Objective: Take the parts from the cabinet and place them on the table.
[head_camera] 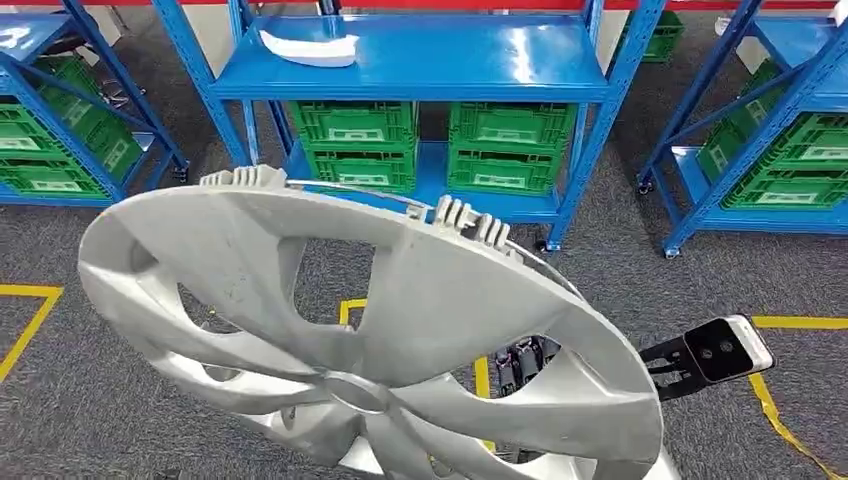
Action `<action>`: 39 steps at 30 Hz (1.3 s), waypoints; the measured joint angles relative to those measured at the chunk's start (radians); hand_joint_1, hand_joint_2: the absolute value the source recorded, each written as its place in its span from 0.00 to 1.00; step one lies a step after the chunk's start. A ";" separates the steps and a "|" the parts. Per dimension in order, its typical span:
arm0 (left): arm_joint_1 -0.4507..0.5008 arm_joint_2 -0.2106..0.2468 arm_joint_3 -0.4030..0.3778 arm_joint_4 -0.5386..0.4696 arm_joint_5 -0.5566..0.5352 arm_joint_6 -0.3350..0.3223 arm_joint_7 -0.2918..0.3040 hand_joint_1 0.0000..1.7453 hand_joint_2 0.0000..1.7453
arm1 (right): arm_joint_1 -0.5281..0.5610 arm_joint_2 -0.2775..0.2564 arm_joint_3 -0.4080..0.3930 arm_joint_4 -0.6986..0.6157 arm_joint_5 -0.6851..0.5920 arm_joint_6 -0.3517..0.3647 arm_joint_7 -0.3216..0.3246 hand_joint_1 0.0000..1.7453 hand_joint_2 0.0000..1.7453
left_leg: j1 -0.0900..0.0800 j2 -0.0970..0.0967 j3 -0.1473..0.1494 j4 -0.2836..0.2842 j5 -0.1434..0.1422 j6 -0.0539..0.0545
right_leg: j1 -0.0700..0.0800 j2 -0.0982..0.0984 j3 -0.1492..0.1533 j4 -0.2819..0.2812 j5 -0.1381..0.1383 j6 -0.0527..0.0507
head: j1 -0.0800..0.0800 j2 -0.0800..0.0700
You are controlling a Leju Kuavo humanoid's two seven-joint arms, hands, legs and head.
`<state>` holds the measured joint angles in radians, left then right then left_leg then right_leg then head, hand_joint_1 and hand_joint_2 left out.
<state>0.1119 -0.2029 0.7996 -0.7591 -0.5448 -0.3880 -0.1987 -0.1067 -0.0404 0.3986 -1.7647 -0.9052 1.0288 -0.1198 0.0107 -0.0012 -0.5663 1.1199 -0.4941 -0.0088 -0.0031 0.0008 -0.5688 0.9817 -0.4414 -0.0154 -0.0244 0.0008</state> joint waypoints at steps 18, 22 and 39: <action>-0.014 -0.039 0.042 -0.050 -0.064 -0.018 0.022 0.00 1.00 | 0.002 -0.003 -0.013 -0.014 0.018 0.014 -0.015 0.99 1.00 | -0.014 0.011 -0.058 -0.128 0.099 0.035 | 0.002 -0.001 0.097 -0.013 -0.084 0.033 | 0.004 0.000; -0.016 -0.041 0.059 -0.056 -0.085 -0.019 0.023 0.00 1.00 | 0.002 -0.009 -0.020 -0.014 0.029 0.016 -0.029 0.99 1.00 | -0.008 0.008 -0.072 -0.114 0.099 0.016 | -0.007 -0.002 0.080 -0.015 -0.064 0.008 | 0.010 0.000; -0.024 -0.059 0.102 -0.092 -0.130 -0.042 0.021 0.00 1.00 | 0.022 -0.017 -0.027 -0.036 0.055 0.011 -0.048 0.99 1.00 | -0.011 0.006 0.042 -0.162 0.036 0.061 | -0.004 -0.001 -0.048 0.099 -0.078 0.030 | 0.006 0.000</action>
<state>0.0883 -0.2621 0.9018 -0.8511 -0.6748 -0.4295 -0.1778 -0.0843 -0.0572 0.3716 -1.8009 -0.8499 1.0403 -0.1678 -0.0007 0.0051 -0.5239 0.9576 -0.4580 0.0521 -0.0066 -0.0006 -0.6166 1.0810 -0.5190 0.0142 -0.0179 0.0008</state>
